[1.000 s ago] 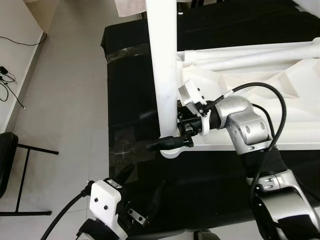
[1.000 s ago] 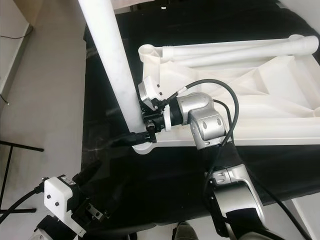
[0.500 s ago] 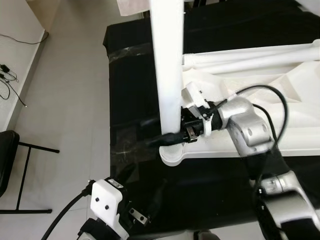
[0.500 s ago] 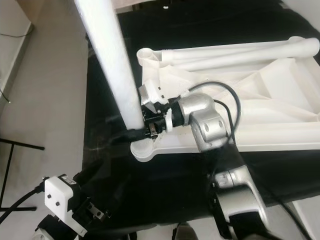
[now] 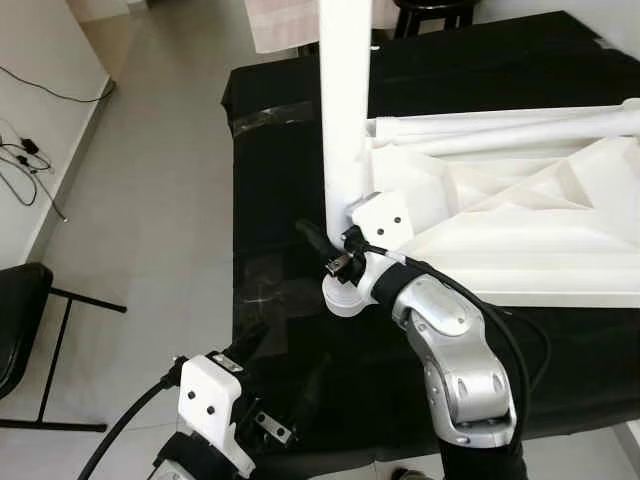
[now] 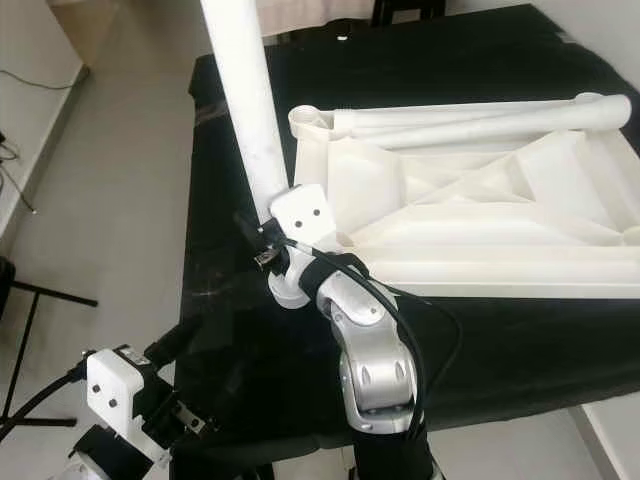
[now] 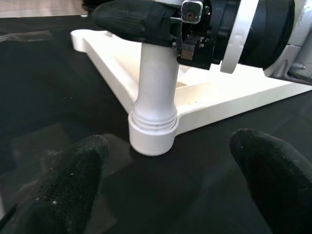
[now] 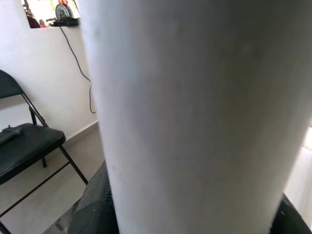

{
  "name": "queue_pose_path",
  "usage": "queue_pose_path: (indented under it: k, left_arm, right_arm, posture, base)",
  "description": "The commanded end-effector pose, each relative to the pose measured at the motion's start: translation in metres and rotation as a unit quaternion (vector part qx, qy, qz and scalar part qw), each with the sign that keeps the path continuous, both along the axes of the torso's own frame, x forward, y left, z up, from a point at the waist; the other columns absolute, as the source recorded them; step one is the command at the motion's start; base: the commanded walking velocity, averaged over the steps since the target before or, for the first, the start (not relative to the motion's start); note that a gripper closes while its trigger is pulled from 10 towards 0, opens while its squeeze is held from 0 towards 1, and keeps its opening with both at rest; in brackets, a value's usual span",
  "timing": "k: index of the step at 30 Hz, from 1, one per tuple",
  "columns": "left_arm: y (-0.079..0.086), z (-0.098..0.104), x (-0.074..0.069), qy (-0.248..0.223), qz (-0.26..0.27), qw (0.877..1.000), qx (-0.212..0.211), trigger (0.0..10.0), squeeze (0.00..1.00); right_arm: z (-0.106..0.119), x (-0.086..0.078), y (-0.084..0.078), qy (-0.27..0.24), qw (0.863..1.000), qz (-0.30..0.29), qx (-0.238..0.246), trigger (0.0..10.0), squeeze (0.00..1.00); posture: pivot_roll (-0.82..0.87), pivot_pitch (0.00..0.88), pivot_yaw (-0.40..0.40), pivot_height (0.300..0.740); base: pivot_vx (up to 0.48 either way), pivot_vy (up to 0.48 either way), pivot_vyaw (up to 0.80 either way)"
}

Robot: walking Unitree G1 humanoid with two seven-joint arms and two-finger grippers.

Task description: Building children table

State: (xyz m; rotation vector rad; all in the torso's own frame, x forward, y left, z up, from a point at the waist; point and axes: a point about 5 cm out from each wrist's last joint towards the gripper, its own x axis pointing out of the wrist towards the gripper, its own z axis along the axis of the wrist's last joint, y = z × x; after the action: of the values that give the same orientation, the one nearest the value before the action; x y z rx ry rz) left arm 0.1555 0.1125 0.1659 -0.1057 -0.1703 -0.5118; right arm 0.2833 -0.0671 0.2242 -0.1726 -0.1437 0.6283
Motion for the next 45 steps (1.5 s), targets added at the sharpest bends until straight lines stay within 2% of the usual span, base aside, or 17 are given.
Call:
queue_pose_path:
  k: [1, 2, 3, 4, 5, 6, 11, 15, 16, 25, 28, 29, 30, 40, 42, 43, 45]
  left_arm:
    - [0.002, -0.006, -0.001, 0.018, 0.000, 1.000, 0.005, 10.0, 0.00]
    - [0.002, -0.006, -0.001, 0.017, 0.003, 1.000, 0.005, 10.0, 0.00]
    - [0.002, -0.006, -0.001, 0.017, 0.003, 1.000, 0.005, 10.0, 0.00]
    - [0.002, -0.006, -0.001, 0.016, 0.005, 1.000, 0.004, 10.0, 0.00]
    - [0.002, -0.006, -0.001, 0.016, 0.005, 1.000, 0.004, 10.0, 0.00]
    - [0.001, -0.006, -0.001, 0.015, 0.006, 1.000, 0.004, 10.0, 0.00]
    - [0.001, -0.005, -0.001, 0.015, 0.003, 1.000, 0.002, 10.0, 0.00]
    - [0.000, -0.005, -0.002, 0.015, 0.004, 1.000, 0.001, 10.0, 0.00]
    - [0.000, -0.005, -0.002, 0.015, 0.005, 1.000, 0.001, 10.0, 0.00]
    - [-0.002, -0.003, -0.006, 0.017, 0.004, 1.000, 0.002, 10.0, 0.00]
    - [-0.002, -0.003, -0.006, 0.018, 0.003, 1.000, 0.002, 10.0, 0.00]
    - [-0.002, -0.003, -0.006, 0.018, 0.003, 1.000, 0.002, 10.0, 0.00]
    - [-0.002, -0.003, -0.007, 0.019, 0.003, 1.000, 0.003, 10.0, 0.00]
    - [-0.003, -0.004, -0.008, 0.020, 0.002, 1.000, 0.002, 10.0, 0.00]
    - [-0.003, -0.004, -0.008, 0.021, 0.001, 1.000, 0.002, 10.0, 0.00]
    - [-0.003, -0.004, -0.008, 0.021, 0.001, 1.000, 0.002, 10.0, 0.00]
    - [-0.003, -0.005, -0.008, 0.021, 0.001, 1.000, 0.001, 10.0, 0.00]
  right_arm:
    - [-0.036, 0.006, -0.003, 0.097, 0.995, -0.012, -0.026, 0.0, 0.00]
    - [-0.034, 0.008, -0.001, 0.094, 0.995, -0.002, -0.028, 4.8, 0.00]
    - [-0.034, 0.008, -0.001, 0.094, 0.995, -0.002, -0.028, 4.8, 0.00]
    - [-0.025, 0.010, 0.007, 0.082, 0.995, 0.057, -0.018, 10.0, 0.00]
    - [-0.025, 0.010, 0.007, 0.082, 0.995, 0.057, -0.018, 10.0, 0.00]
    - [-0.012, 0.012, 0.016, 0.073, 0.988, 0.136, 0.004, 10.0, 1.00]
    - [0.029, 0.017, 0.021, 0.013, 0.957, 0.289, 0.025, 10.0, 1.00]
    - [0.045, 0.017, 0.018, -0.029, 0.907, 0.418, -0.044, 10.0, 0.93]
    - [0.047, 0.016, 0.018, -0.029, 0.881, 0.468, -0.069, 10.0, 0.00]
    - [0.046, 0.029, 0.028, 0.017, 0.807, 0.582, -0.101, 10.0, 0.00]
    - [0.045, 0.030, 0.027, 0.022, 0.802, 0.588, -0.101, 10.0, 0.00]
    - [0.044, 0.032, 0.026, 0.030, 0.798, 0.594, -0.099, 3.9, 0.00]
    - [0.041, 0.034, 0.023, 0.041, 0.794, 0.598, -0.104, 0.0, 0.00]
    - [0.027, 0.043, 0.003, 0.049, 0.816, 0.564, -0.114, 0.0, 0.00]
    - [0.014, 0.046, -0.009, 0.047, 0.866, 0.485, -0.106, 0.0, 0.00]
    - [0.014, 0.046, -0.009, 0.047, 0.866, 0.485, -0.106, 0.0, 0.00]
    - [-0.002, 0.042, -0.017, 0.075, 0.907, 0.403, -0.094, 0.0, 0.00]
  posture:
    - [-0.02, 0.272, 0.078, 0.740]
    - [-0.01, 0.274, 0.075, 0.740]
    - [-0.01, 0.274, 0.075, 0.740]
    - [-0.01, 0.276, 0.075, 0.740]
    - [-0.01, 0.276, 0.075, 0.740]
    - [-0.02, 0.277, 0.073, 0.740]
    - [-0.01, 0.278, 0.070, 0.740]
    - [0.00, 0.280, 0.068, 0.740]
    - [0.01, 0.283, 0.068, 0.740]
    - [0.06, 0.292, 0.073, 0.740]
    - [0.07, 0.293, 0.072, 0.740]
    - [0.07, 0.295, 0.073, 0.740]
    - [0.07, 0.295, 0.073, 0.740]
    - [0.06, 0.286, 0.074, 0.740]
    - [0.05, 0.284, 0.071, 0.740]
    - [0.05, 0.284, 0.071, 0.740]
    - [0.04, 0.282, 0.059, 0.740]
  base:
    - [0.000, 0.000, 0.00]
    - [0.000, 0.000, 0.00]
    - [0.000, 0.000, 0.00]
    - [0.000, 0.000, 0.00]
    - [0.000, 0.000, 0.00]
    - [0.000, 0.000, 0.00]
    - [0.000, 0.000, 0.00]
    - [0.000, 0.000, 0.00]
    - [0.000, 0.000, 0.00]
    - [0.000, 0.000, 0.00]
    - [0.000, 0.000, 0.00]
    - [0.000, 0.000, 0.00]
    - [0.000, 0.000, 0.00]
    - [0.000, 0.000, 0.00]
    - [0.000, 0.000, 0.00]
    - [0.000, 0.000, 0.00]
    - [0.000, 0.000, 0.00]
